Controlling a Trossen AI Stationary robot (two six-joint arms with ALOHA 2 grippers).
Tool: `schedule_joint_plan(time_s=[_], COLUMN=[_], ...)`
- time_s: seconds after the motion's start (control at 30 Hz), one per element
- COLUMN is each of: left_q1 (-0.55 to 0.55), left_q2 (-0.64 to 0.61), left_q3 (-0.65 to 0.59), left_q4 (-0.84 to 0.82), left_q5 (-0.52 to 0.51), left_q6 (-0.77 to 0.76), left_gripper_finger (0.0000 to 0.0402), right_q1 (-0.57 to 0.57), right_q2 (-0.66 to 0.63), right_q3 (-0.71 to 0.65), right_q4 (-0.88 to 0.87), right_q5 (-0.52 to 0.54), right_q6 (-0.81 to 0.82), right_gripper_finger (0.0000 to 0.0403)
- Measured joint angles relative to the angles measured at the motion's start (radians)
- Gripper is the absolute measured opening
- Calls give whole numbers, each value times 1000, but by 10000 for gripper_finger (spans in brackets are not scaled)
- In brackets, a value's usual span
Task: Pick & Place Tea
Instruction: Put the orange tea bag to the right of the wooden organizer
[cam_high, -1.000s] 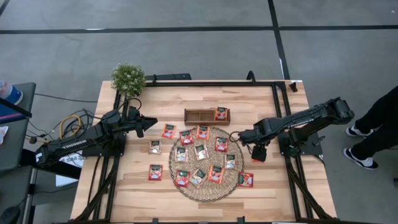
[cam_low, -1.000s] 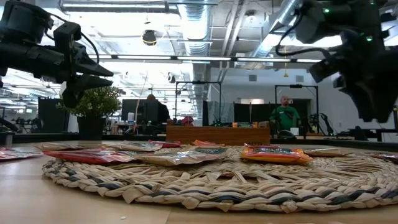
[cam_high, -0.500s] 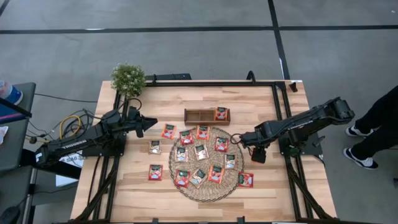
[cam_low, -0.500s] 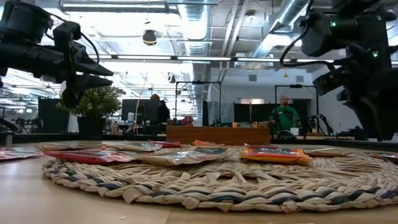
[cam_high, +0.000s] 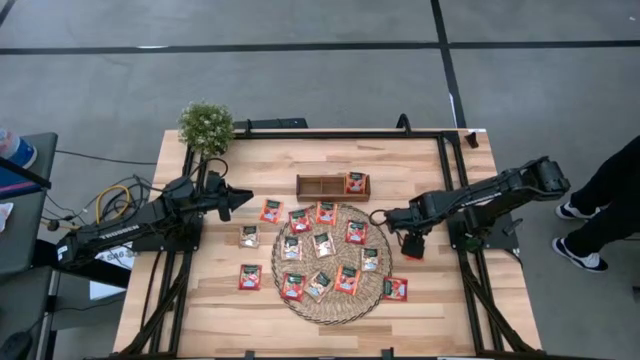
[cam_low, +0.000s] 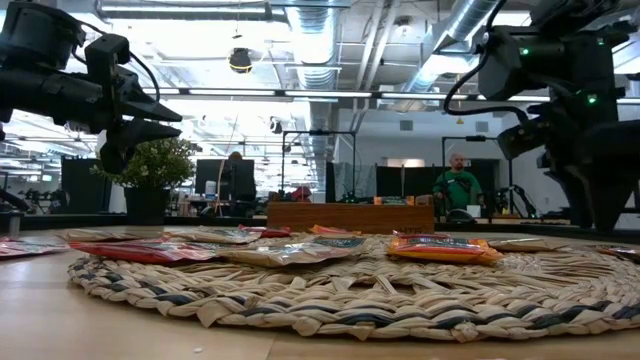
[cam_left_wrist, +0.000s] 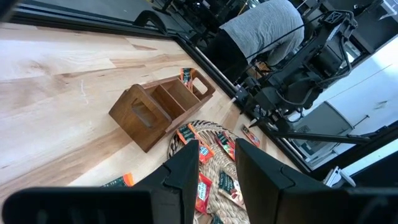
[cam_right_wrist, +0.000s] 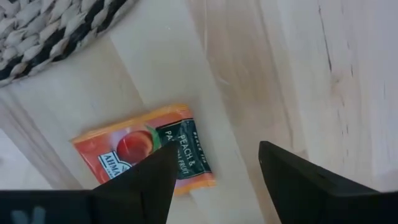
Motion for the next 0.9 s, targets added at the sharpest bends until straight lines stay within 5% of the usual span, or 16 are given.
schedule_joint_plan(time_s=[0.6,0.9], left_q1=[0,0], left_q2=[0,0], left_q3=[0,0], left_q4=[0,0], left_q5=[0,0], left_q6=[5,6], left_gripper_finger=[95,95], right_q1=[0,0], right_q2=[0,-2], right_q3=[-83,-108], right_q4=[55,71], right_q5=[1,-34], right_q6=[64,164], right_gripper_finger=[212,145])
